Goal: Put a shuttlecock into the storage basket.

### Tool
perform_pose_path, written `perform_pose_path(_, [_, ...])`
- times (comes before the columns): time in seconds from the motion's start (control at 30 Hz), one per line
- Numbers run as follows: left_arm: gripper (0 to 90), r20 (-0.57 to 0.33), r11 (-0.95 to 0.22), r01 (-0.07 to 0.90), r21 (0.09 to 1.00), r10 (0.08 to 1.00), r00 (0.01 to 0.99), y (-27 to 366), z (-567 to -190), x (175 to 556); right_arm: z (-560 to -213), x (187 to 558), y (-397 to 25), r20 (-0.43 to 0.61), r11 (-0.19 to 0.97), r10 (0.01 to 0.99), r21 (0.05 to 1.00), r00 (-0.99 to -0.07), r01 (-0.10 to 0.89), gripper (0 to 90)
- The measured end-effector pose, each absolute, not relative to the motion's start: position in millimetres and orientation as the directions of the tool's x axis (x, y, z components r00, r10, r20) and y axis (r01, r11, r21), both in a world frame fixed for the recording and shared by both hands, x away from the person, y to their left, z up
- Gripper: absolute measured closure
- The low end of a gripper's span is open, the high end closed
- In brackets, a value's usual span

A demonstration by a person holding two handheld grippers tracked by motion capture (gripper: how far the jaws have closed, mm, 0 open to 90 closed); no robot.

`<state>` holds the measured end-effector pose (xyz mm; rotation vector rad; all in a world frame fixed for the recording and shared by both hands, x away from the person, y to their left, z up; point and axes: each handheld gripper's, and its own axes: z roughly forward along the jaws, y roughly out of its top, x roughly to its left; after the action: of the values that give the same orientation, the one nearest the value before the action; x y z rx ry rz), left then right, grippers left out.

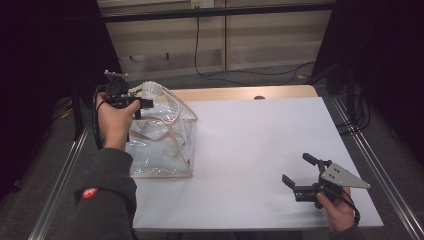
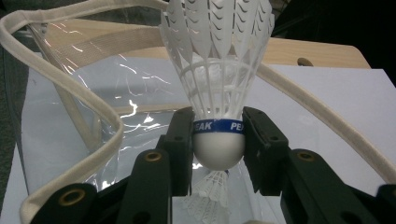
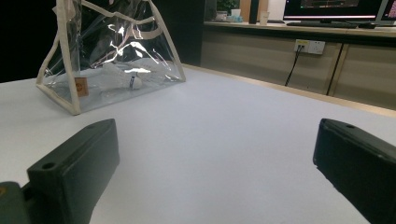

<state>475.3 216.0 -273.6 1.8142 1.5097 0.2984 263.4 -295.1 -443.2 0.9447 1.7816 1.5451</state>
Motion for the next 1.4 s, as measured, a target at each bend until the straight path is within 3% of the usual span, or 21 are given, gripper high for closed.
perform_pose_path(0.8, [58.2, -0.275, -0.025, 0.740, 0.672, 0.919, 0.282, 216, -278, 475, -443, 263, -296, 0.014, 0.072, 0.822, 0.989, -0.569, 0.130, 0.3])
perform_pose_path(1.4, [45.6, -0.317, -0.084, 0.728, 0.680, 0.862, 0.396, 205, -270, 460, -443, 264, -295, 0.013, 0.075, 0.822, 0.989, -0.569, 0.131, 0.3])
